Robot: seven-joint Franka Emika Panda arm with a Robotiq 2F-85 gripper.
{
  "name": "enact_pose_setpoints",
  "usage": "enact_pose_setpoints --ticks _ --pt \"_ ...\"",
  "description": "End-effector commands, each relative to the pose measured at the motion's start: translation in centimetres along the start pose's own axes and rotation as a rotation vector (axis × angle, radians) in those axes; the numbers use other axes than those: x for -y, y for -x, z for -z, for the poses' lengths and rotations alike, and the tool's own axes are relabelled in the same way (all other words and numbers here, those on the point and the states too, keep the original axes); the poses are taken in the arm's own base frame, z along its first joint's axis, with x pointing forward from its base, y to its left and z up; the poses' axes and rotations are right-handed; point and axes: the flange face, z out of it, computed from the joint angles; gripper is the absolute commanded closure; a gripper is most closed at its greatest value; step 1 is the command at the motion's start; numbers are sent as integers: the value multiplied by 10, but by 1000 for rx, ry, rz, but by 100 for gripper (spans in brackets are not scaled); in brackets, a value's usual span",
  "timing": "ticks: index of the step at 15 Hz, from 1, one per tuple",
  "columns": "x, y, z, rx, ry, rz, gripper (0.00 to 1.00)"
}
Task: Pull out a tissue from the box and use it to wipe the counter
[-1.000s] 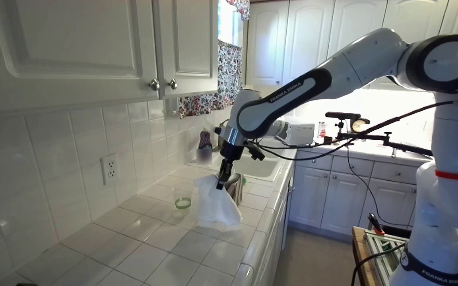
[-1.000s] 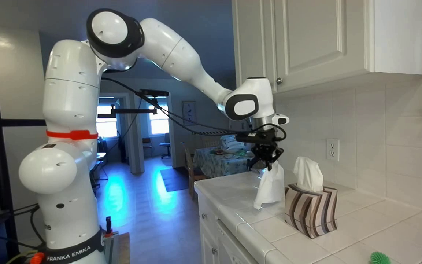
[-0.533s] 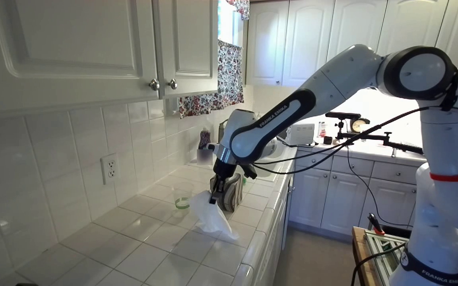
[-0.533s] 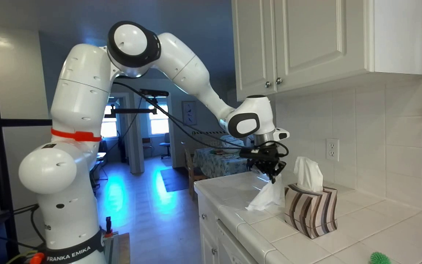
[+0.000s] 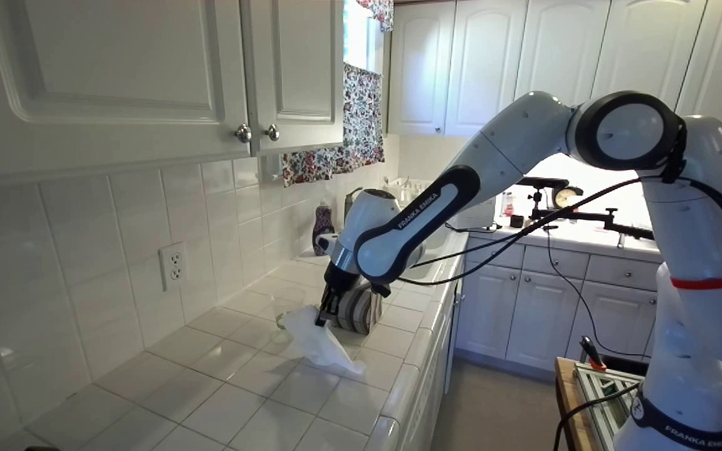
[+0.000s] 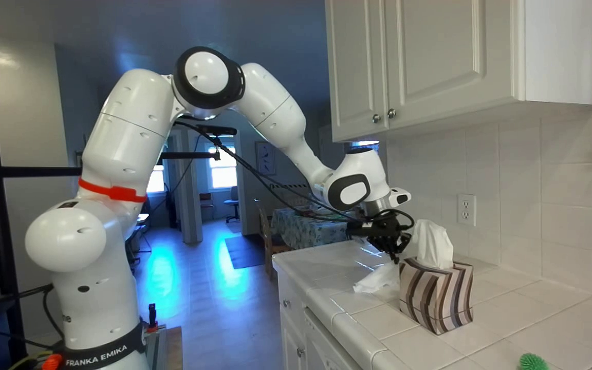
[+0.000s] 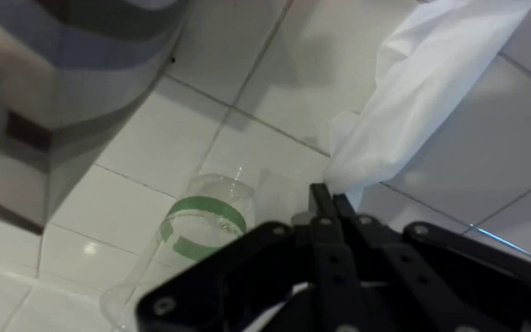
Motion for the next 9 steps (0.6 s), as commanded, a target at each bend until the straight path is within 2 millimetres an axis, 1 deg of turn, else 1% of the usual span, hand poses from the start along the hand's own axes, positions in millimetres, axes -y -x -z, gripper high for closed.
enact_pose_setpoints --ticks 1,4,7,8,9 --pt "-5 -10 -22 17 -5 0 100" --pt "-2 -13 -36 40 -19 1 100" --pt "0 -16 -44 64 -26 6 100" --pt "-1 -17 -45 73 -19 -11 100" --pt "5 -10 -38 57 -22 3 99"
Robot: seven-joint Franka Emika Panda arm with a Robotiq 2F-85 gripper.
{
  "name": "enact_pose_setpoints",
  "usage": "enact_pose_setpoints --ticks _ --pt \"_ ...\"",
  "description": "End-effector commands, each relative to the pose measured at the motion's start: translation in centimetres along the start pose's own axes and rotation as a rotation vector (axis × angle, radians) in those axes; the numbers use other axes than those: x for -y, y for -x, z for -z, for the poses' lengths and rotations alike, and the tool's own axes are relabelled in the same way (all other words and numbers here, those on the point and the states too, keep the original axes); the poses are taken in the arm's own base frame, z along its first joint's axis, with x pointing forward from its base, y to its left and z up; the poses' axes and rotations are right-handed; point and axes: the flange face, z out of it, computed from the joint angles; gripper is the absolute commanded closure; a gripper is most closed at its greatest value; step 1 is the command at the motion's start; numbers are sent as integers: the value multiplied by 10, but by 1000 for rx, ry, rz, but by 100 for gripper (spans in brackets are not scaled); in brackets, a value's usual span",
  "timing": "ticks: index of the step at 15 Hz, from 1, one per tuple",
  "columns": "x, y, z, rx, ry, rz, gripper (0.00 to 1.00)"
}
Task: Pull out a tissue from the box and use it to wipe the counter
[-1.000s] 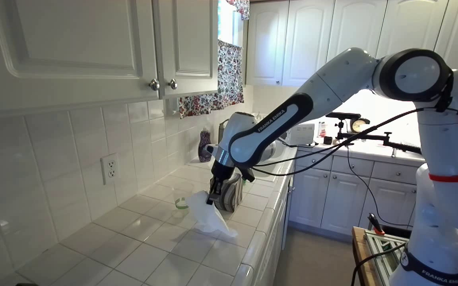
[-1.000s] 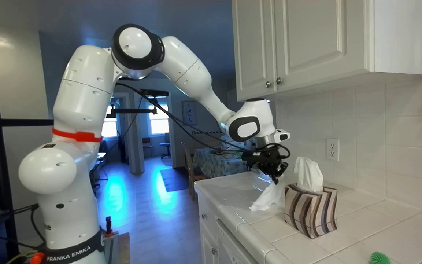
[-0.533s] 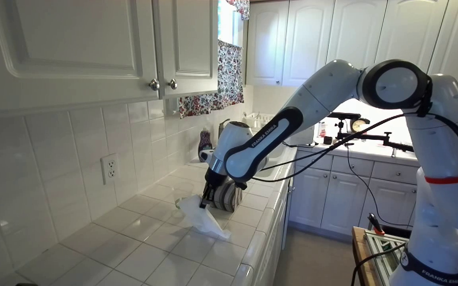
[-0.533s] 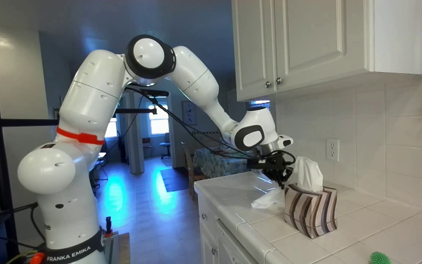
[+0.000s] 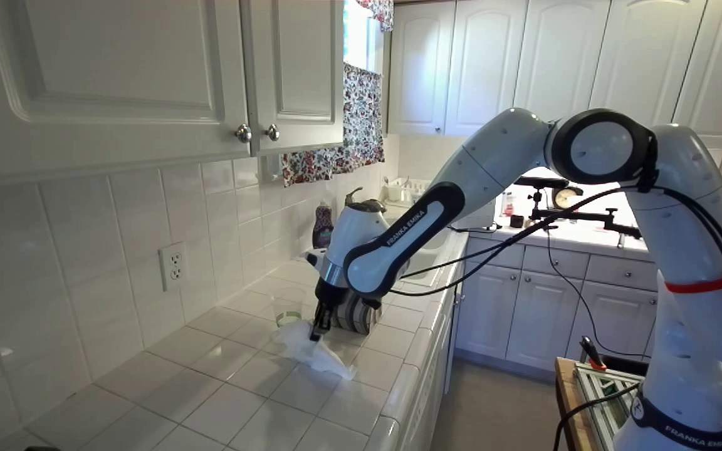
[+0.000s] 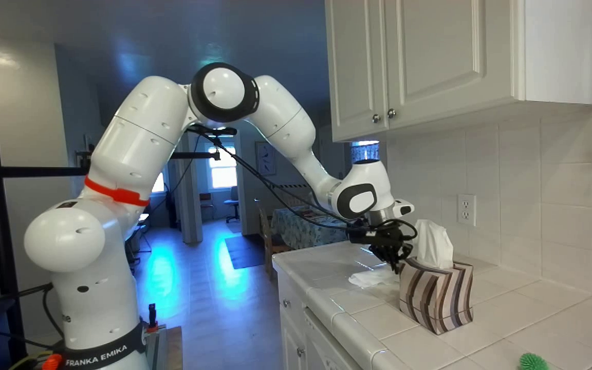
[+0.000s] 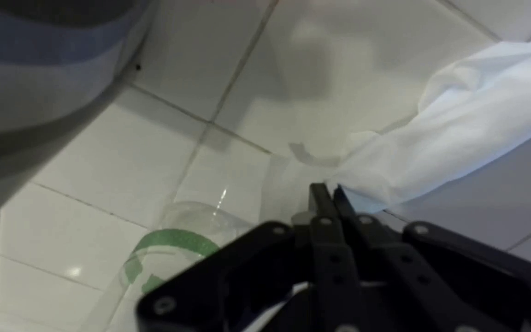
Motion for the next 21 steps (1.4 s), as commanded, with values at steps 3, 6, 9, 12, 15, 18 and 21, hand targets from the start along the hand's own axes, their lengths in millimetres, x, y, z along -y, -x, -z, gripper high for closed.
enact_pose_setpoints --ticks 3,6,9,12,15,18,21 --pt "0 -3 -2 9 0 -8 99" --pt "1 -3 -10 19 -1 0 100" --pt "11 3 -25 58 -17 32 100" --pt "15 9 -34 93 -11 62 100" --pt "14 12 -34 114 3 85 100" --pt "14 18 -31 152 34 141 100" --pt "16 24 -26 191 56 211 100"
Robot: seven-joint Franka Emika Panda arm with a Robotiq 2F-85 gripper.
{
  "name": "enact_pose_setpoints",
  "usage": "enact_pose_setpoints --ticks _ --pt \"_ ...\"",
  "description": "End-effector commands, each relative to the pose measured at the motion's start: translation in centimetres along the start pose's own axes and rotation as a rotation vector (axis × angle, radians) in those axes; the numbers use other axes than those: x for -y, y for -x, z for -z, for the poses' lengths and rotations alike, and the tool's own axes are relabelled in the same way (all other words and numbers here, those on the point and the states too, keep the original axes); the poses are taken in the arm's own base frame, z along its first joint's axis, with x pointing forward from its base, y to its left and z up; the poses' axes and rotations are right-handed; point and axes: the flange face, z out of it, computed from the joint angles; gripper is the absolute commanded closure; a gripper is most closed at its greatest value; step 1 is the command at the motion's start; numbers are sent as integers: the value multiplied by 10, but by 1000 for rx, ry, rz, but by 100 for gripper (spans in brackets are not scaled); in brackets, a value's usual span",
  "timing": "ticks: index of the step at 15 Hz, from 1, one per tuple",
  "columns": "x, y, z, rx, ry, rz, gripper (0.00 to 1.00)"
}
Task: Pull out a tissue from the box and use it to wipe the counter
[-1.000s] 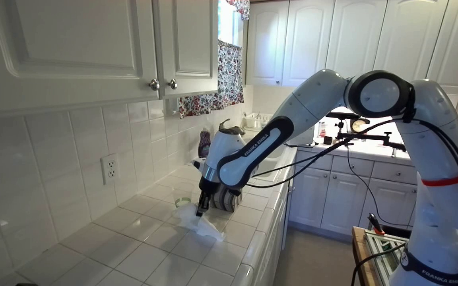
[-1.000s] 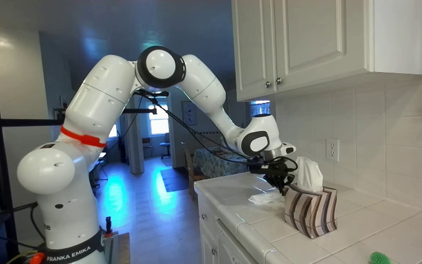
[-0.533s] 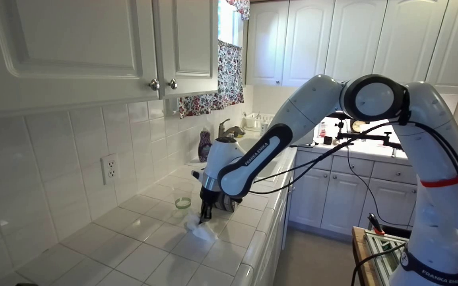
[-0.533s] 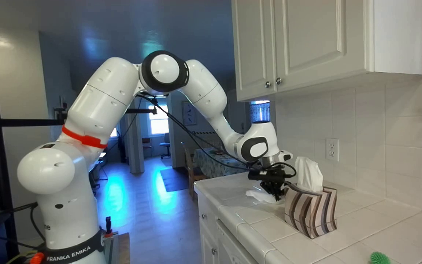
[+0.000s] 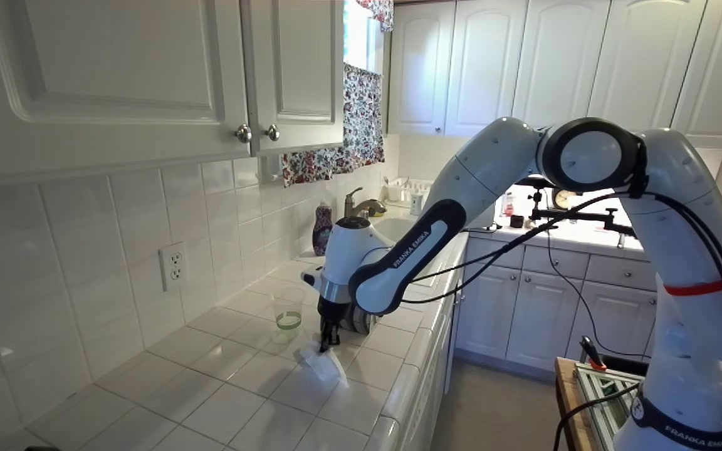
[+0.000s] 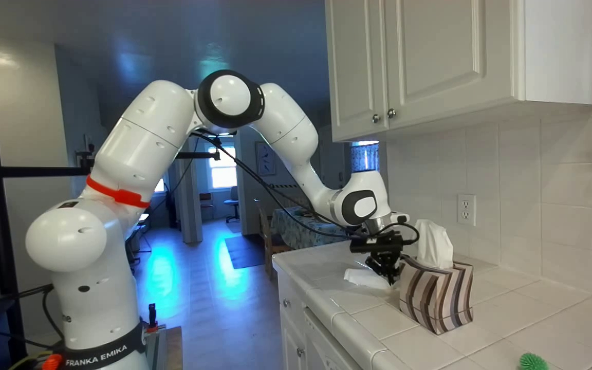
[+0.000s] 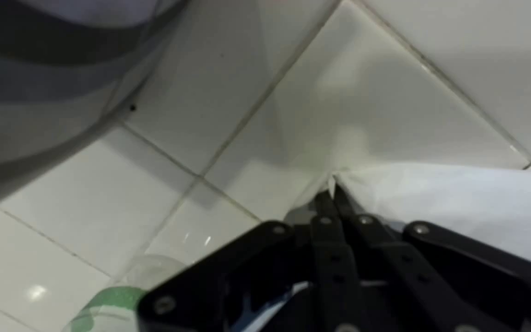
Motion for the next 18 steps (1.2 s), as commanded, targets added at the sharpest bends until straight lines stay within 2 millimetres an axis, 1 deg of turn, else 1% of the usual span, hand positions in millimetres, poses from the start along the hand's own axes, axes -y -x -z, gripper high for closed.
enact_pose_setpoints --ticks 1,3,10,12,13,16,18 --pt "6 14 1 65 28 65 100" --pt "6 15 1 71 35 79 100" --pt "37 7 0 58 -61 130 100" --pt "41 7 -1 71 -58 144 100" --pt "35 10 -1 83 -40 139 100" --pt "9 21 -1 96 -10 94 100" --pt "1 24 1 93 -3 73 100"
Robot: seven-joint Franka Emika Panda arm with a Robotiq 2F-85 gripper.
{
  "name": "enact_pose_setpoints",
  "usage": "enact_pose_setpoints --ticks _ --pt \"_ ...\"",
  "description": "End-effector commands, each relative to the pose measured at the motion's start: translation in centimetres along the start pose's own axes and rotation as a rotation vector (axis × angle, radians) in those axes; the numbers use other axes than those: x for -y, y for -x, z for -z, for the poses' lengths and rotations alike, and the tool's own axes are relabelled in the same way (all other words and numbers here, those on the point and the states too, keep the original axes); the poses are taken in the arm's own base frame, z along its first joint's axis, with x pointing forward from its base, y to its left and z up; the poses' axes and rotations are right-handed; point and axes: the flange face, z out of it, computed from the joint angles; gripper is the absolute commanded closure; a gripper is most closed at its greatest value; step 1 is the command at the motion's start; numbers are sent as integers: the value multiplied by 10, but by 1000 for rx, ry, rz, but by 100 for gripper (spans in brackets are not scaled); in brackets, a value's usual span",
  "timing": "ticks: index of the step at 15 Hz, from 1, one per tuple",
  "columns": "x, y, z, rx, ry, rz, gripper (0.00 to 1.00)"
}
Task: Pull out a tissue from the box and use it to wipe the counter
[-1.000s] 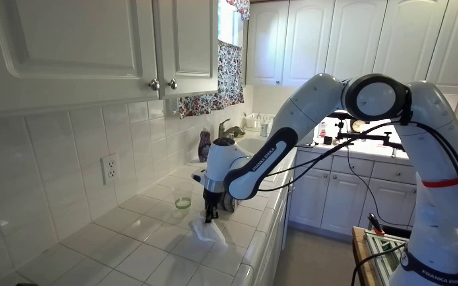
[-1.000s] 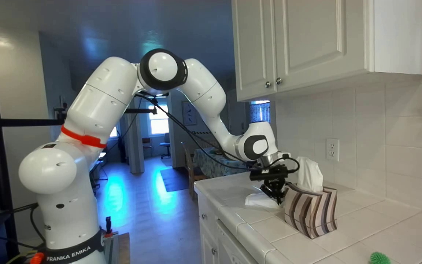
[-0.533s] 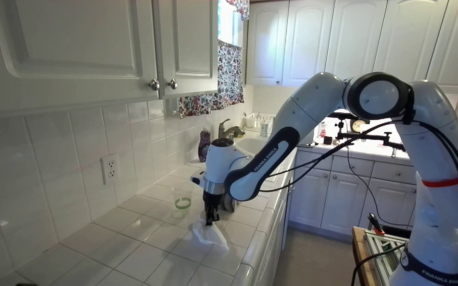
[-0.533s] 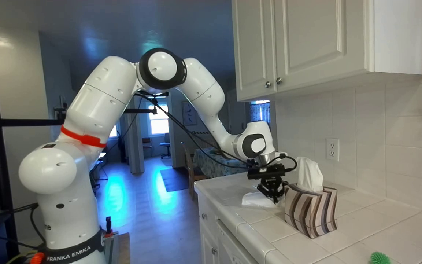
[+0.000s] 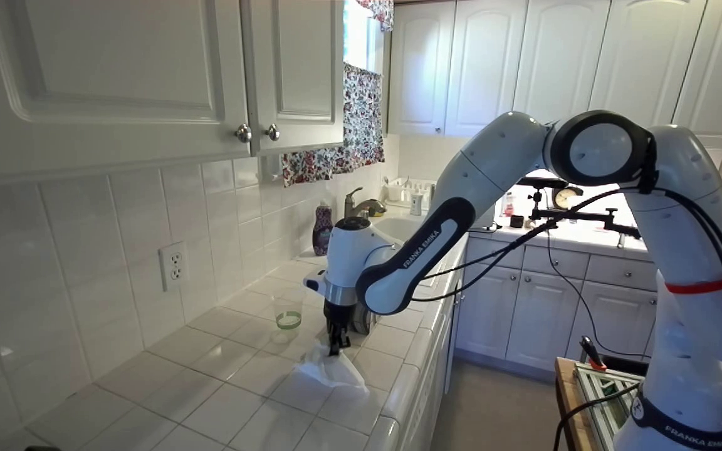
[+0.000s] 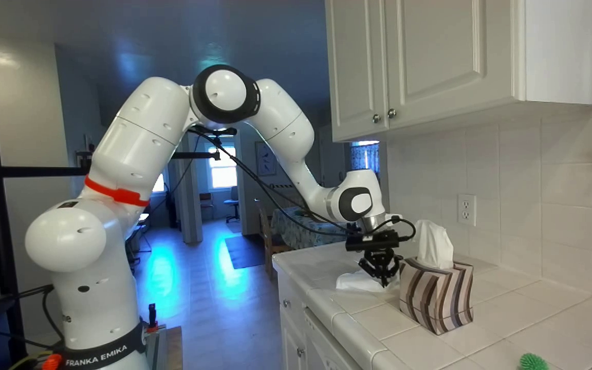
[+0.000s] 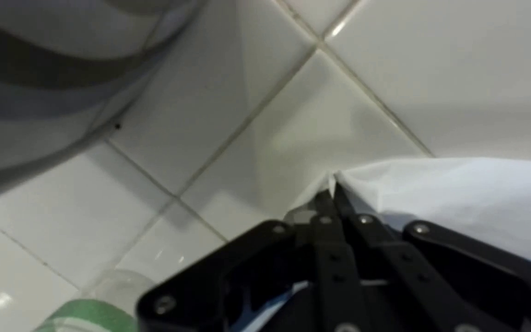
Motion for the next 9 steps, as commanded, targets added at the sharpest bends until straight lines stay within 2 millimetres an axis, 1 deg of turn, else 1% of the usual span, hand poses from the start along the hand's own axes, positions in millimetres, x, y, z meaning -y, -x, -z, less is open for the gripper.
enact_pose_setpoints --ticks 1,6,9 --pt "-10 15 -4 21 -1 -20 100" --pt "13 7 -10 37 -13 23 100" --pt "15 3 -8 37 -14 26 100"
